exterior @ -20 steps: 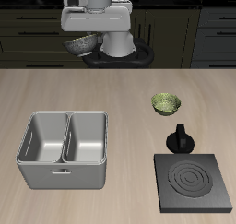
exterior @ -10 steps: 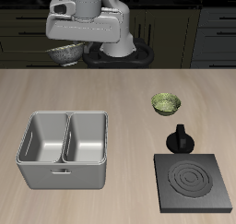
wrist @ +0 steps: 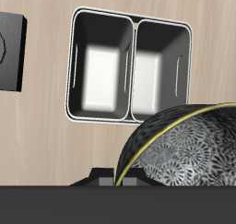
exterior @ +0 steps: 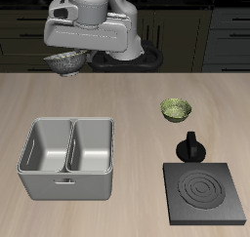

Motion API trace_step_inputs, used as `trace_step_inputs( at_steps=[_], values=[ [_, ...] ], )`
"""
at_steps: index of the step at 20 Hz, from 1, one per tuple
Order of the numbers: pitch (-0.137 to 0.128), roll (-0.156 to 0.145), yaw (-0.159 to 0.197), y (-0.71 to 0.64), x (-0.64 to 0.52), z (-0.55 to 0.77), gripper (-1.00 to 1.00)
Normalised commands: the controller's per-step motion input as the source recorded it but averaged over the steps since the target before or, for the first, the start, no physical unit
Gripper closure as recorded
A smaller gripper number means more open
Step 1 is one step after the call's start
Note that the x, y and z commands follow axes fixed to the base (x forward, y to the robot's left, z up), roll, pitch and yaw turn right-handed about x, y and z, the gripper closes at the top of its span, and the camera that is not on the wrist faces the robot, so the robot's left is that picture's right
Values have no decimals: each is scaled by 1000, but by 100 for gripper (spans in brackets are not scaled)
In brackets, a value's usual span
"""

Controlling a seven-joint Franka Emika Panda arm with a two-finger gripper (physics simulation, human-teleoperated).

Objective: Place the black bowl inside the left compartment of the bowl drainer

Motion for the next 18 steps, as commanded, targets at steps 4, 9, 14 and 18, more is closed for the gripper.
trace_step_inputs(
  at_steps=[4, 9, 14, 18],
  values=[
    [-2, -10, 13, 71, 296, 44, 100],
    [11, 11, 15, 152, 245, -28, 100],
    [-16, 14, 1, 186, 141, 111, 100],
    [-21, 5, 14, 116, 135, 81, 100]
  ],
)
